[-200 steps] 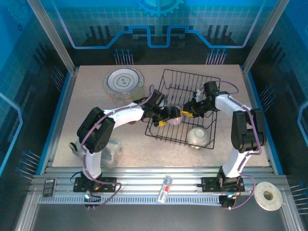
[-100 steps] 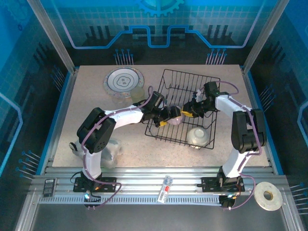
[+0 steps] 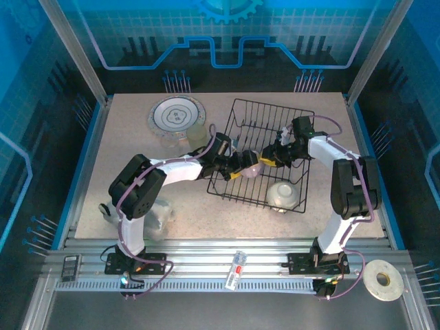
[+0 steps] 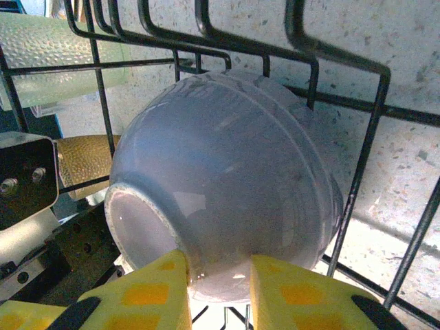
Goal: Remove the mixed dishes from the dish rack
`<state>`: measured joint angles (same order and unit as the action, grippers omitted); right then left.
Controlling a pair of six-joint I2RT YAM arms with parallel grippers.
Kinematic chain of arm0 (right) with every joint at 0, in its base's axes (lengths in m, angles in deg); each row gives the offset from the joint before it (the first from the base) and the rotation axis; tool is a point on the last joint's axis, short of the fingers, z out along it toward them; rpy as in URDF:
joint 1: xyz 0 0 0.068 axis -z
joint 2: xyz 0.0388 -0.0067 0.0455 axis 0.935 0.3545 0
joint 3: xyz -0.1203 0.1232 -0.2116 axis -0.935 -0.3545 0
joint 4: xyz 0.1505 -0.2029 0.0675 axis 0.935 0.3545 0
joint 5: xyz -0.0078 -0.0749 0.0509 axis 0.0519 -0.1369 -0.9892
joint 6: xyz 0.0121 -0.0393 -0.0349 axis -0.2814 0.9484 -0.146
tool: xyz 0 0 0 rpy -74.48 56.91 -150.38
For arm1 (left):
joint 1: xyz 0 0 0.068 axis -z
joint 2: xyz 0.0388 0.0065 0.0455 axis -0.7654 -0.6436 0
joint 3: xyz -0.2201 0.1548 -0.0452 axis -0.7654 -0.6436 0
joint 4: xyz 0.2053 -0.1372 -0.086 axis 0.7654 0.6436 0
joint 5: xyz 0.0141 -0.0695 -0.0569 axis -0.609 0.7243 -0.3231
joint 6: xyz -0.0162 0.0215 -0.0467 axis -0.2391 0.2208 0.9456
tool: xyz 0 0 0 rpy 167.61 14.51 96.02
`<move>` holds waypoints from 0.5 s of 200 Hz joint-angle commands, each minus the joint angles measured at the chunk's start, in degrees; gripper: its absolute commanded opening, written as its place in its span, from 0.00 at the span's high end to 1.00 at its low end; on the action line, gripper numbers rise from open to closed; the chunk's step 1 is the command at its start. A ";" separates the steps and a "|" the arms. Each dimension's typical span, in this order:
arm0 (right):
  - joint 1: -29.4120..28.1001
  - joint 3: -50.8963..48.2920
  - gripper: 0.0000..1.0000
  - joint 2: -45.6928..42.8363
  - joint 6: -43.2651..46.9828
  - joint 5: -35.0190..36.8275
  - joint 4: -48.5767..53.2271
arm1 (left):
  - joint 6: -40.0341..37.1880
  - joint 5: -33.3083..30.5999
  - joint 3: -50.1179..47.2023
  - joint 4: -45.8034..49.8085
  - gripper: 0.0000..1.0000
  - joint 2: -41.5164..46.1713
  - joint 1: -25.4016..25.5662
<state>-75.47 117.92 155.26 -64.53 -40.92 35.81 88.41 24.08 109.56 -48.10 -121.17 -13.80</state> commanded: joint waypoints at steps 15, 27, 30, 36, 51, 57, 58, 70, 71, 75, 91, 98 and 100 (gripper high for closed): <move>-1.33 -3.74 0.75 4.26 -0.29 7.33 7.61 | 7.73 1.63 -3.13 -8.46 0.12 -1.78 -0.59; -1.07 -3.47 0.75 3.69 -0.05 7.29 8.16 | 7.58 1.90 -2.91 -8.37 0.16 -1.14 -0.56; -0.98 -3.40 0.74 3.47 -0.07 7.35 8.20 | 7.41 1.95 -2.89 -8.28 0.16 -1.04 -0.56; -0.73 -3.56 0.74 3.04 -0.12 7.35 8.20 | 7.14 1.95 -2.81 -7.92 0.17 -0.80 -0.55; -0.48 -2.78 0.74 2.92 0.44 6.91 8.98 | 7.35 2.17 -2.97 -8.23 0.20 -0.42 -0.62; -0.47 -2.34 0.74 3.16 0.77 6.94 9.46 | 7.78 2.50 -3.26 -8.91 0.21 -0.33 -0.56; -0.46 -2.25 0.74 3.18 0.81 6.94 9.53 | 7.83 2.60 -3.30 -9.10 0.22 -0.32 -0.60; -0.39 -1.62 0.74 3.12 1.20 6.94 10.07 | 8.67 3.04 -3.63 -10.44 0.23 0.06 -0.59; -0.37 -1.58 0.74 3.12 1.25 6.94 10.11 | 8.67 3.04 -3.66 -10.53 0.23 0.09 -0.61; -0.36 -1.49 0.74 2.96 1.25 6.94 10.12 | 8.73 3.08 -3.68 -10.74 0.24 0.27 -0.62; -0.23 -1.13 0.74 2.78 0.92 6.28 10.06 | 8.87 3.40 -3.37 -11.07 0.26 0.56 -0.64; -0.16 -0.96 0.74 2.79 0.81 5.83 10.00 | 9.09 3.76 -2.93 -11.19 0.27 0.56 -0.63; -0.15 -0.94 0.74 2.77 0.80 5.72 9.89 | 9.11 3.84 -2.81 -11.15 0.27 0.56 -0.63</move>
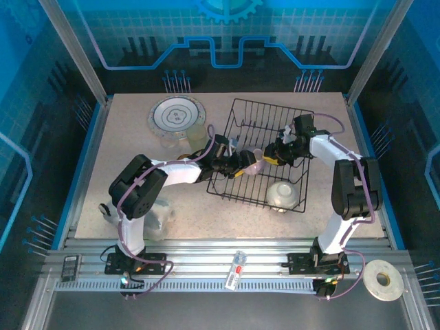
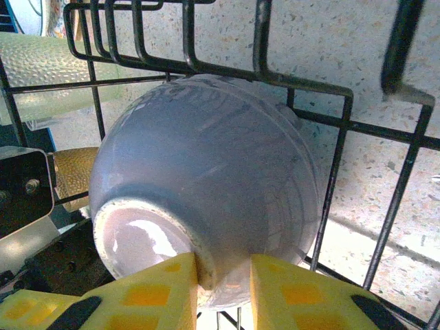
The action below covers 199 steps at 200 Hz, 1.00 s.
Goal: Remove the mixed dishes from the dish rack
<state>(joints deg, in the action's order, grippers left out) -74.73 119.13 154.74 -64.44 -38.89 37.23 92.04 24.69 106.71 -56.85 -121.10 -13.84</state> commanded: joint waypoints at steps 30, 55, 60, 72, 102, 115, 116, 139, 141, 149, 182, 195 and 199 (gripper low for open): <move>-0.45 -1.78 0.74 2.81 0.42 2.47 8.37 | 5.79 4.08 1.99 -2.40 0.32 0.45 -0.59; 0.28 -1.61 0.74 2.89 0.41 1.62 8.51 | 6.50 4.62 2.67 -2.80 0.36 -0.02 -0.54; 0.40 -1.61 0.74 2.88 0.40 1.36 8.43 | 6.76 4.75 2.61 -3.06 0.37 -0.18 -0.58; 0.79 -1.73 0.74 2.94 0.24 0.80 8.20 | 7.44 5.17 2.49 -3.78 0.39 -0.38 -0.51; 1.20 -2.40 0.73 2.68 -0.03 0.25 7.75 | 8.18 5.86 2.06 -4.86 0.44 -0.31 -0.67; 1.37 -2.57 0.73 2.61 -0.07 0.28 7.59 | 8.19 5.92 2.16 -4.86 0.46 -0.22 -0.60; 1.32 -2.57 0.73 2.60 -0.14 0.26 7.58 | 8.20 5.94 2.15 -4.86 0.46 -0.21 -0.60; 1.34 -2.74 0.73 2.56 -0.38 0.07 7.47 | 8.55 6.34 2.67 -5.02 0.49 -0.37 -0.76; 1.36 -2.75 0.73 2.54 -0.38 0.07 7.35 | 8.56 6.40 2.69 -5.05 0.49 -0.38 -0.70; 1.36 -2.79 0.73 2.45 -0.56 0.05 7.23 | 8.58 6.64 2.91 -5.06 0.51 -0.45 -0.74; 1.39 -3.54 0.73 1.94 -1.45 -0.59 6.31 | 8.75 7.23 2.43 -5.46 0.56 -0.25 -0.76; 1.37 -4.10 0.73 1.62 -1.74 -0.82 5.85 | 9.18 7.30 1.75 -6.08 0.59 0.18 -0.75; 1.41 -4.25 0.73 1.48 -1.82 -0.89 5.79 | 9.25 7.34 1.48 -6.24 0.59 0.30 -0.75</move>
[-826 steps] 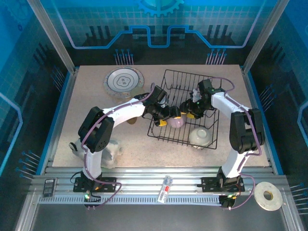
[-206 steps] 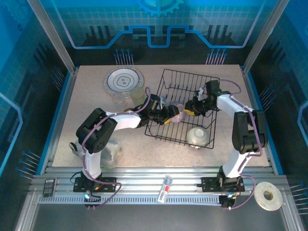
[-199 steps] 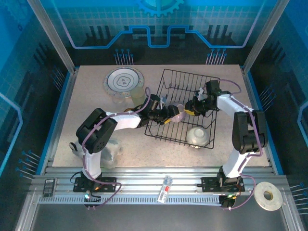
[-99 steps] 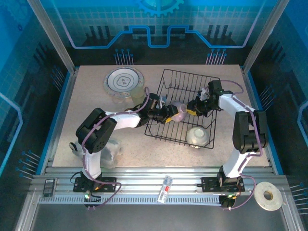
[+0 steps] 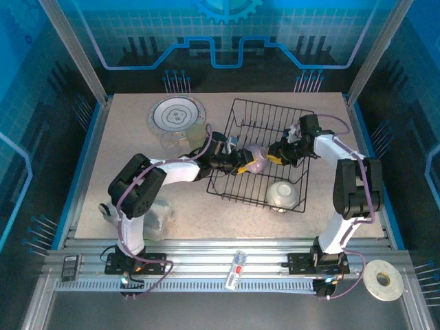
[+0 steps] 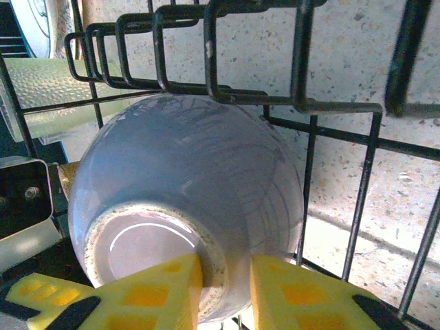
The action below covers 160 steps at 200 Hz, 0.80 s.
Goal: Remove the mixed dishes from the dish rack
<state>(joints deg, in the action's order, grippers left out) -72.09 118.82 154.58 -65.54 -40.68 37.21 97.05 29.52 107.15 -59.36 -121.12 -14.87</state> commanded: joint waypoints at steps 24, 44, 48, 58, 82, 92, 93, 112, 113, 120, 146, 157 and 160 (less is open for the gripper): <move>-1.25 -4.69 0.73 0.81 -0.87 1.00 5.53 | 4.25 2.45 0.18 -4.02 0.61 1.30 0.27; -1.14 -5.25 0.73 0.31 -0.95 0.85 5.48 | 4.23 2.74 -0.29 -4.61 0.63 1.90 0.36; -1.16 -5.34 0.73 0.21 -1.00 0.89 5.33 | 4.25 2.76 -0.38 -4.62 0.64 2.01 0.35; -1.17 -5.52 0.73 -0.02 -1.16 0.89 5.23 | 4.10 2.71 -0.57 -4.81 0.65 2.32 0.28; -1.17 -6.02 0.73 -0.42 -1.39 0.63 4.88 | 4.01 3.06 -0.83 -4.59 0.68 2.33 0.38; -1.18 -6.13 0.73 -0.51 -1.39 0.68 4.79 | 4.05 3.09 -1.06 -4.87 0.69 2.45 0.42; -1.14 -6.13 0.73 -0.51 -1.39 0.65 4.79 | 4.07 3.07 -1.08 -4.88 0.70 2.45 0.43; -1.18 -6.28 0.73 -0.46 -1.39 0.59 4.61 | 3.98 3.05 -1.36 -4.86 0.70 2.76 0.38; -1.19 -6.29 0.73 -0.49 -1.39 0.57 4.61 | 3.99 3.06 -1.36 -4.88 0.70 2.78 0.36; -1.19 -6.38 0.73 -0.55 -1.39 0.52 4.66 | 4.00 2.97 -1.44 -4.89 0.70 2.89 0.36; -1.19 -6.41 0.73 -0.27 -1.48 0.18 4.31 | 3.91 3.20 -1.11 -4.83 0.72 2.97 0.36; -1.22 -6.48 0.73 -0.09 -1.48 0.12 4.15 | 3.68 3.28 -0.69 -4.40 0.73 2.98 0.38; -1.19 -6.41 0.73 -0.07 -1.48 0.10 4.11 | 3.66 3.24 -0.59 -4.29 0.73 2.95 0.38</move>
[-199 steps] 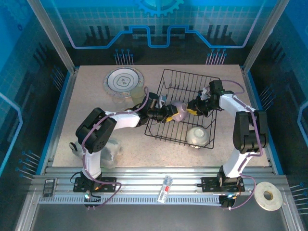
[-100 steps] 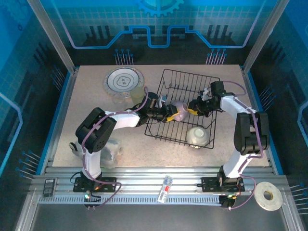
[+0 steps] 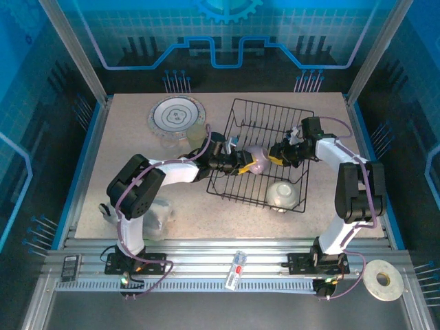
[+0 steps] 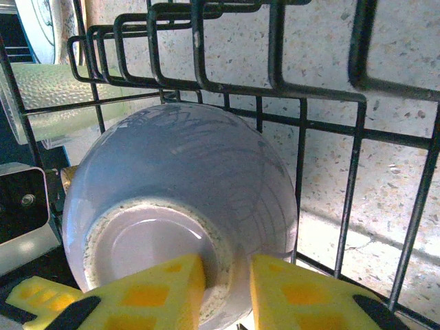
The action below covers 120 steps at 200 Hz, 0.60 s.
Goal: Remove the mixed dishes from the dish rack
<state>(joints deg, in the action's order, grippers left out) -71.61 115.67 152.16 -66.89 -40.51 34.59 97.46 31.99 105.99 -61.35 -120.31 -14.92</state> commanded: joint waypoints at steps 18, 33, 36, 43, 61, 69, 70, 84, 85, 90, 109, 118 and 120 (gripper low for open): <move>-1.67 -3.01 0.72 2.60 -0.08 -0.19 6.68 | 2.22 0.89 1.74 -0.51 0.73 2.06 0.46; -1.65 -2.86 0.71 2.84 -0.04 -0.33 6.44 | 1.04 0.92 2.66 1.41 0.73 1.78 0.39; -1.64 -2.77 0.70 2.88 -0.04 -0.37 6.44 | 0.90 0.87 2.80 1.63 0.73 1.76 0.45; -1.66 -2.70 0.70 2.99 -0.04 -0.48 6.39 | 0.69 0.76 3.03 2.04 0.73 1.66 0.42; -1.67 -2.67 0.69 3.15 -0.04 -0.75 6.05 | 0.80 0.99 3.14 2.12 0.73 0.97 0.31; -1.59 -2.79 0.68 3.15 -0.06 -0.78 5.86 | 1.09 1.04 3.11 1.71 0.73 0.61 0.22; -1.59 -2.80 0.68 3.15 -0.14 -0.82 5.89 | 1.15 1.08 3.08 1.64 0.73 0.56 0.22; -1.64 -2.97 0.68 3.18 -0.13 -1.26 5.51 | 1.91 1.59 3.06 0.23 0.71 -0.13 0.13; -1.61 -2.98 0.68 3.21 -0.13 -1.24 5.49 | 2.00 1.62 3.05 0.11 0.70 -0.12 0.13; -1.67 -3.03 0.68 3.24 -0.13 -1.36 5.53 | 2.16 1.82 3.04 -0.29 0.68 -0.26 0.04; -1.59 -3.34 0.68 3.32 -0.08 -1.18 5.32 | 1.67 1.94 3.36 -0.45 0.60 -0.46 -0.12; -1.65 -3.58 0.68 3.29 -0.13 -1.27 5.13 | 1.23 1.95 3.55 -0.20 0.58 -0.46 -0.12; -1.64 -3.60 0.68 3.34 -0.17 -1.25 5.13 | 1.15 1.92 3.52 -0.12 0.58 -0.46 -0.06</move>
<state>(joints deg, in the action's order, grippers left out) -71.30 115.30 152.27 -67.26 -40.38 34.04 97.42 33.31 106.84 -60.15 -120.05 -15.02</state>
